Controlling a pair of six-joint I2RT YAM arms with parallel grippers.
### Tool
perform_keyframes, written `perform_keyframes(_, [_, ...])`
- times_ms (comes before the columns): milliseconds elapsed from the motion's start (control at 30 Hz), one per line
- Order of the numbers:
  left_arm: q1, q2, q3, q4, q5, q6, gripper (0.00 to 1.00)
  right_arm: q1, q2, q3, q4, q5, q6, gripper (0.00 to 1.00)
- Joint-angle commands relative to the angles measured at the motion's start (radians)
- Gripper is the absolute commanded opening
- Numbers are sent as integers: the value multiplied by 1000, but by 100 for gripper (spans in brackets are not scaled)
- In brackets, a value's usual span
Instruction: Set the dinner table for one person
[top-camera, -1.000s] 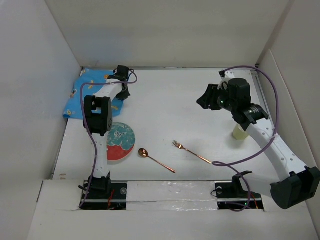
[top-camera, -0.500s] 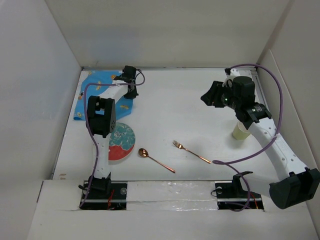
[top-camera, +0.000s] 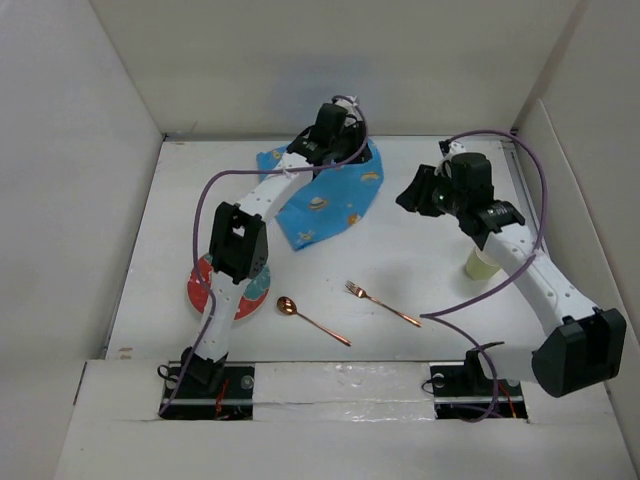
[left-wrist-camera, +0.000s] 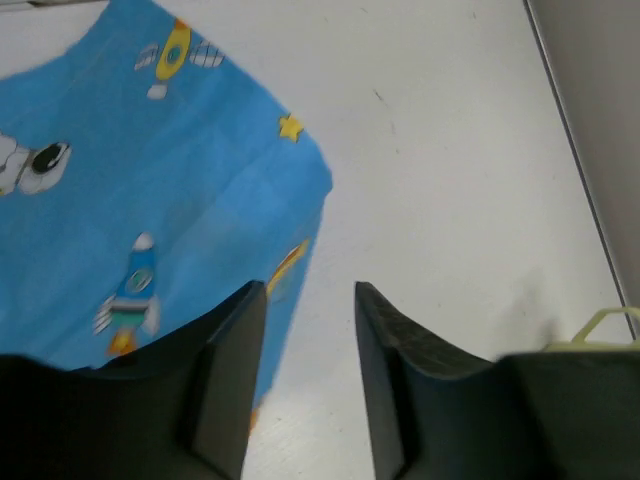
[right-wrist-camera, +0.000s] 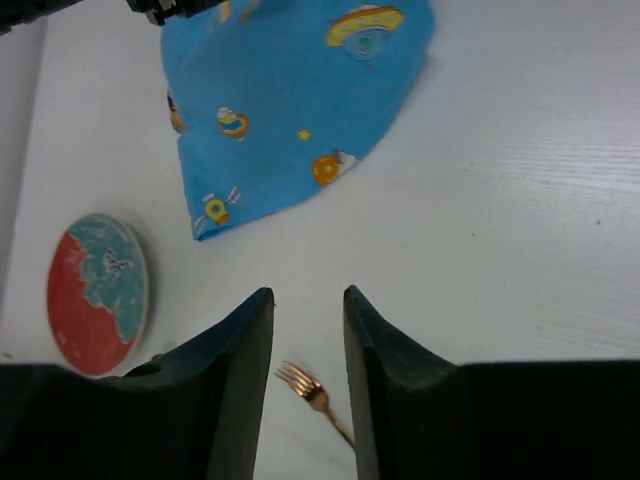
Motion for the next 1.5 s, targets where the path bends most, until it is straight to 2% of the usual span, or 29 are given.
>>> perform_keyframes(0, [30, -17, -41, -21, 73, -28, 41, 13, 55, -8, 58, 24, 23, 54])
perform_keyframes(67, [30, -75, -94, -39, 54, -16, 46, 13, 123, -11, 92, 30, 45, 61])
perform_keyframes(133, [44, -156, -151, -38, 28, -28, 47, 13, 193, 4, 103, 71, 69, 65])
perform_keyframes(300, [86, -365, -496, 11, -44, -68, 46, 2, 328, 74, 78, 186, 126, 63])
perform_keyframes(433, [105, -505, -705, -12, -101, -86, 45, -26, 417, 120, 43, 272, 179, 59])
perform_keyframes(467, [106, -530, -804, -26, -125, -89, 47, -38, 465, 135, 29, 281, 193, 59])
perform_keyframes(533, [118, -546, -831, -27, -151, -95, 48, -50, 482, 152, 26, 286, 198, 60])
perform_keyframes(600, [157, -559, -912, 15, -118, -114, 56, -71, 560, 188, 19, 294, 215, 61])
perform_keyframes(633, [158, -559, -927, 16, -118, -114, 56, -72, 560, 189, 19, 294, 215, 61])
perform_keyframes(800, [204, -487, -928, 86, -66, -137, 61, -82, 678, 256, 22, 301, 246, 58])
perform_keyframes(967, [256, -389, -856, 148, 0, -135, 71, -93, 747, 334, 6, 295, 258, 47])
perform_keyframes(1033, [256, -324, -795, 129, 26, -137, 72, -102, 787, 398, -39, 292, 256, 44])
perform_keyframes(1200, [256, -217, -688, 111, 62, -148, 67, -102, 829, 468, -86, 294, 249, 28])
perform_keyframes(1267, [256, -194, -650, 105, 59, -158, 65, -102, 845, 497, -104, 292, 247, 29])
perform_keyframes(1333, [256, -166, -626, 85, 60, -163, 64, -102, 856, 515, -139, 294, 242, 39])
perform_keyframes(1367, [256, -163, -621, 74, 59, -164, 63, -102, 859, 522, -153, 295, 241, 49])
perform_keyframes(1467, [256, -180, -654, 77, 34, -154, 61, -93, 841, 500, -156, 313, 235, 56])
